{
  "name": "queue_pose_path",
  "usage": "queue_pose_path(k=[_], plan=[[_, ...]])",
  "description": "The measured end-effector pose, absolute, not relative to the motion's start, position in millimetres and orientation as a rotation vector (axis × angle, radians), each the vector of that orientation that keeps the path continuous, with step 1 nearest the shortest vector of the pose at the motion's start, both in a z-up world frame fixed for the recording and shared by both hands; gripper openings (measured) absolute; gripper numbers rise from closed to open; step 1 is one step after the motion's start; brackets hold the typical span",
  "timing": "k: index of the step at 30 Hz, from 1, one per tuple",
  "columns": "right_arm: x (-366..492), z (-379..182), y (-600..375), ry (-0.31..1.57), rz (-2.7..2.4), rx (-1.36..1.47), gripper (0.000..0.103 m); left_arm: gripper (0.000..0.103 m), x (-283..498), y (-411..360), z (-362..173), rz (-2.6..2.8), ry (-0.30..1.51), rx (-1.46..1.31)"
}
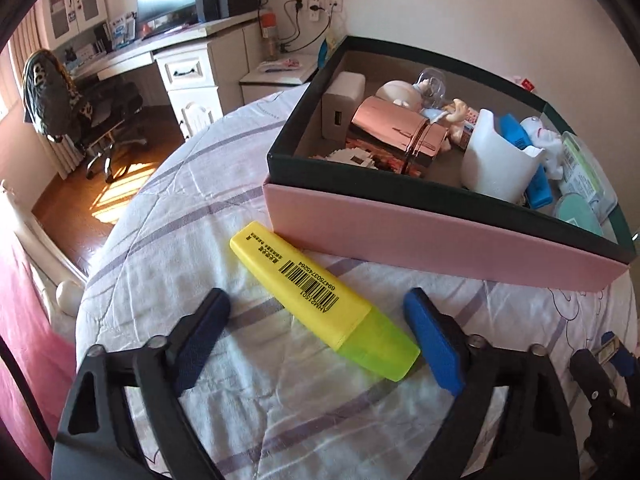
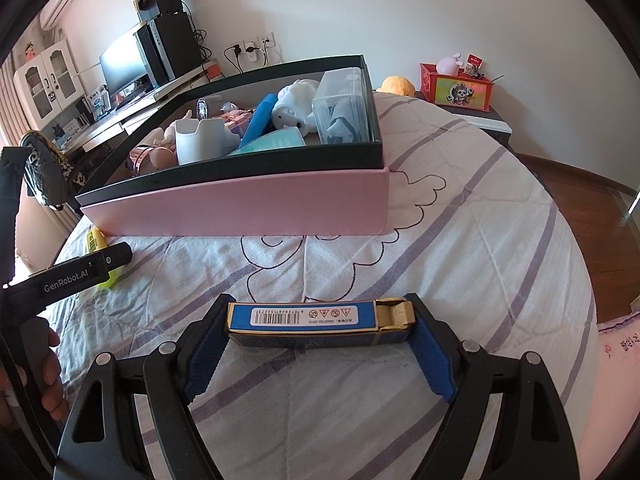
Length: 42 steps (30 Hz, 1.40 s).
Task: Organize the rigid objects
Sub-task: 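Grasp the yellow highlighter with left tool while right tool holds the blue box, then carry highlighter with left tool while right tool carries blue box over the box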
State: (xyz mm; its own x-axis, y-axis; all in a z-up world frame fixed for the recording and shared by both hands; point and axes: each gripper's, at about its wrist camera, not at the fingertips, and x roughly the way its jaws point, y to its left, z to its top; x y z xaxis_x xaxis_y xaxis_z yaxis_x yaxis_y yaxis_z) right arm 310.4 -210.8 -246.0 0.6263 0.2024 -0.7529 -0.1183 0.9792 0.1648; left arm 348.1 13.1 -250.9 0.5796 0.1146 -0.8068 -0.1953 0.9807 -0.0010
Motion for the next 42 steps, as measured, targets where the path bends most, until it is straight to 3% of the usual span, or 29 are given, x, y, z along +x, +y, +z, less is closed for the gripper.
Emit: queue_pose_path(k=[4, 10, 12, 21, 23, 25, 27, 29, 30, 42], plan=[[310, -246, -209, 0.875, 0.18, 0.093, 0.084, 0.05, 335, 19, -249, 0.111, 0.898, -0.043], [304, -243, -205, 0.864, 0.209, 0.09, 0.084, 0.037, 298, 37, -246, -0.02, 0.874, -0.056], [296, -242, -199, 0.857, 0.236, 0.082, 0.084, 0.027, 285, 38, -248, -0.059, 0.86, -0.04], [253, -244, -165, 0.852, 0.303, 0.038, 0.084, 0.028, 258, 32, -248, -0.15, 0.846, -0.041], [254, -245, -163, 0.853, 0.285, 0.026, 0.084, 0.033, 265, 32, -248, -0.14, 0.856, -0.048], [255, -245, -163, 0.855, 0.281, 0.028, 0.084, 0.044, 273, 27, -249, -0.117, 0.864, -0.035], [256, -246, -164, 0.858, 0.276, 0.028, 0.084, 0.046, 277, 19, -250, -0.089, 0.868, -0.001], [257, -246, -165, 0.854, 0.272, 0.029, 0.084, 0.039, 279, 11, -252, -0.072, 0.852, 0.044], [257, -246, -165, 0.854, 0.268, 0.027, 0.084, 0.027, 278, 8, -252, -0.081, 0.844, 0.055], [237, -211, -178, 0.683, 0.22, 0.111, 0.084, 0.027, 237, -11, -203, -0.137, 0.67, 0.052]])
